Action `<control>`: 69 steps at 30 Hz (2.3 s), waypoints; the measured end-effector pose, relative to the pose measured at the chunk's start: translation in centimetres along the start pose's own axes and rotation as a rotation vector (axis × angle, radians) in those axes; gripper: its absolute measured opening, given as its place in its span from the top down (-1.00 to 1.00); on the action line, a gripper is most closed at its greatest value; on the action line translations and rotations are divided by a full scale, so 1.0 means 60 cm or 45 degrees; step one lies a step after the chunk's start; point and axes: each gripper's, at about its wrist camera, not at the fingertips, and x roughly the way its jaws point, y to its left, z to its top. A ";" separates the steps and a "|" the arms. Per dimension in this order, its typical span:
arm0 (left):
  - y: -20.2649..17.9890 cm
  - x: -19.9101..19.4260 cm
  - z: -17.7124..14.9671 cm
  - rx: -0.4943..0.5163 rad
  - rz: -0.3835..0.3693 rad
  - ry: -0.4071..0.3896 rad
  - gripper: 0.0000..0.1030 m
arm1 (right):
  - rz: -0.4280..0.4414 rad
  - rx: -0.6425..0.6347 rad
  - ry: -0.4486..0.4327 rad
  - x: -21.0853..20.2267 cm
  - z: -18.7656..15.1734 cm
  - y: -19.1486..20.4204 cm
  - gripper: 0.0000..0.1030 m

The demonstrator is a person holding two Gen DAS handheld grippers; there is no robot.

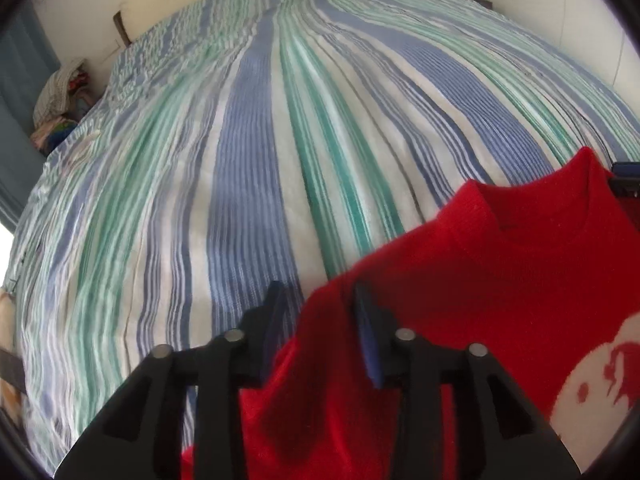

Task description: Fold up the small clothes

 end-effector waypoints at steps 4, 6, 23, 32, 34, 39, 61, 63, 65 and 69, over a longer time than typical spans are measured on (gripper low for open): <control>0.051 -0.088 -0.027 -0.103 -0.040 -0.092 -0.56 | 0.017 0.090 -0.117 -0.068 -0.015 -0.032 -0.25; 0.069 -0.138 -0.060 -0.152 -0.087 -0.105 -0.57 | 0.026 0.101 -0.165 -0.116 -0.042 -0.044 -0.25; -0.024 -0.311 -0.428 -0.522 -0.258 -0.090 -0.90 | -0.149 0.375 -0.513 -0.399 -0.511 0.092 -0.66; -0.021 -0.323 -0.429 -0.466 -0.102 -0.191 -0.90 | -0.202 0.492 -0.515 -0.371 -0.559 0.123 -0.75; -0.016 -0.320 -0.436 -0.480 -0.094 -0.183 -0.90 | -0.218 0.503 -0.526 -0.375 -0.564 0.118 -0.75; -0.001 -0.333 -0.444 -0.527 -0.092 -0.247 -0.90 | -0.305 0.507 -0.530 -0.391 -0.580 0.107 -0.75; 0.022 -0.325 -0.443 -0.620 -0.016 -0.286 -0.90 | -0.343 0.431 -0.549 -0.370 -0.562 0.122 -0.75; 0.019 -0.328 -0.440 -0.612 -0.024 -0.295 -0.91 | -0.341 0.425 -0.543 -0.366 -0.562 0.125 -0.75; 0.015 -0.330 -0.439 -0.589 -0.036 -0.303 -0.91 | -0.338 0.421 -0.542 -0.366 -0.562 0.126 -0.75; 0.005 -0.324 -0.438 -0.537 -0.064 -0.268 -0.91 | -0.346 0.424 -0.554 -0.370 -0.562 0.125 -0.75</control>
